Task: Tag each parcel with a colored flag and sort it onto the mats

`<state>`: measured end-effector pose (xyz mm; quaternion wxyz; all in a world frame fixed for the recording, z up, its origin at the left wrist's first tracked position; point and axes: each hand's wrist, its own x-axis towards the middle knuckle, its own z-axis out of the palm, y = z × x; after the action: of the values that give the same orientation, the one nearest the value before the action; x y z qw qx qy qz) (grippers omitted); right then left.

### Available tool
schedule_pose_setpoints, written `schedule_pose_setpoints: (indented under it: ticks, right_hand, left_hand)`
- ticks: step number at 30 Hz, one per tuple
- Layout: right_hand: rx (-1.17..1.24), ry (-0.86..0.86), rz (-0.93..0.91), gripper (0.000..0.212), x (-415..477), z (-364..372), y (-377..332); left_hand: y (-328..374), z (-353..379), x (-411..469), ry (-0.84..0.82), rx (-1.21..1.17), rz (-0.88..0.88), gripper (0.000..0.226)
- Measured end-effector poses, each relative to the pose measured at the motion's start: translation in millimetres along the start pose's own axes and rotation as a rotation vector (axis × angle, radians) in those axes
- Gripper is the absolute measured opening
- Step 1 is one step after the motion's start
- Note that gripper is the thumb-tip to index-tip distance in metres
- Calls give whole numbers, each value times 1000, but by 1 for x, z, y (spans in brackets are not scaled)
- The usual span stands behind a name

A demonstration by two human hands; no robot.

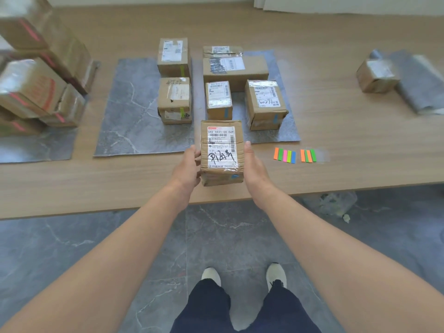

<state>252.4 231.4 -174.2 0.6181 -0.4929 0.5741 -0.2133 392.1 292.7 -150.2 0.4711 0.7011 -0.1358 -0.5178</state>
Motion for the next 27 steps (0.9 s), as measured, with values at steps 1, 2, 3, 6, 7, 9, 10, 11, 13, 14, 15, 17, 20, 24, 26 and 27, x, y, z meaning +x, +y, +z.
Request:
schedule_pose_setpoints:
  ticks: [1,2,3,6,7,9,10,11,13,14,15,17,20,24,26,27]
  right_hand:
    - [7,6,-17,44,-6,2,-9]
    - [10,12,-37,44,-12,3,-18]
    - [13,17,-58,45,-17,4,-26]
    - [24,26,-78,45,-29,1,-50]
    - [22,29,-92,44,-31,-2,-57]
    - [46,39,-109,44,-36,-11,-72]
    - [62,51,-124,43,-37,-17,-78]
    - [65,61,-143,41,-37,-23,-85]
    - [43,48,-187,40,-39,-31,-96]
    - [45,49,-200,41,-40,-35,-100]
    - [47,55,-205,42,-37,-38,-100]
    - [38,55,-225,44,-34,-45,-99]
    - [31,61,-249,45,-26,-55,-96]
    - [52,75,-227,44,-14,-64,-91]
    - [50,70,-213,41,-4,-64,-93]
    - [55,85,-212,41,3,-63,-97]
  left_hand:
    - [8,-4,-5,-3,4,0,45]
    - [17,-7,-12,-6,4,6,44]
    - [27,-9,-17,-9,6,19,42]
    - [52,-12,-31,-5,7,57,41]
    - [60,-10,-36,-9,8,70,41]
    - [75,-5,-47,-28,14,100,43]
    - [82,-3,-52,-36,22,116,45]
    - [88,0,-56,-42,26,134,45]
    - [98,6,-63,-44,19,172,44]
    - [102,9,-65,-42,16,185,42]
    - [104,14,-65,-38,16,190,40]
    - [105,21,-65,-27,18,199,40]
    - [102,33,-59,-25,19,197,37]
    - [97,43,-46,-33,22,179,35]
    - [102,45,-34,-33,17,176,34]
    - [106,46,-25,-32,12,172,34]
